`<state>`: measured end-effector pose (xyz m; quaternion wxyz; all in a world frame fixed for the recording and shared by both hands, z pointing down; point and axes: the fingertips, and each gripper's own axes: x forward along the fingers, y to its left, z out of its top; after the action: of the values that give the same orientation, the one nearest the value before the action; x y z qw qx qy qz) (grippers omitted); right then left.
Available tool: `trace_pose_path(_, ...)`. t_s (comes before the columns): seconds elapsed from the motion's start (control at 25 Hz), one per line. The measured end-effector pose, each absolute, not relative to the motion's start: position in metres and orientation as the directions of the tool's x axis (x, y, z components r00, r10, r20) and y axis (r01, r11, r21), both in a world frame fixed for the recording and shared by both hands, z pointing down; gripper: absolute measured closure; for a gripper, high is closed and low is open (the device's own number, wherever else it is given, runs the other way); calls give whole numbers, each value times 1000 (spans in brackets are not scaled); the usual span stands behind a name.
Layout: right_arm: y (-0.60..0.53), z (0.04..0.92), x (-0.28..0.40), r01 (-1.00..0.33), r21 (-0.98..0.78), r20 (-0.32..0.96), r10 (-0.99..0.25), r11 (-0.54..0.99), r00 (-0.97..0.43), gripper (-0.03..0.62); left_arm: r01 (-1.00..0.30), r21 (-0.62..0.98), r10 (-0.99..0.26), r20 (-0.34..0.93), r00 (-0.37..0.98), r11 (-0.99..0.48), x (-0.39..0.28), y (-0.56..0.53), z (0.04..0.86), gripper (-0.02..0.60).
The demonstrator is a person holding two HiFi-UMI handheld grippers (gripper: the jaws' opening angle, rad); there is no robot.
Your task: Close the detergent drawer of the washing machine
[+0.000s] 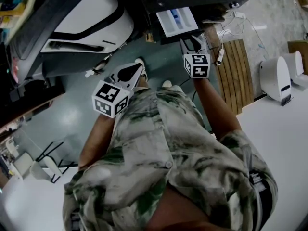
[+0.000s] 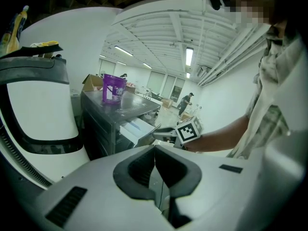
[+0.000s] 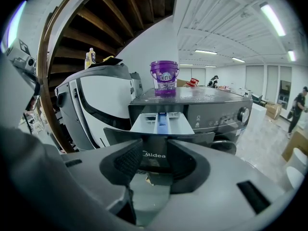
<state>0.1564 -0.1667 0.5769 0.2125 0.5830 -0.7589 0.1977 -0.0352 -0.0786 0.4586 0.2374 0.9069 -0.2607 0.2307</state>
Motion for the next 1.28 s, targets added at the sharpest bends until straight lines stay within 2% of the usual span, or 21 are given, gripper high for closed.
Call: trace_pose_path(1.28, -208, 577, 149, -968, -58, 549, -801, 245, -236, 418, -606, 317, -377, 553, 743, -729, -51, -100, 464, 557)
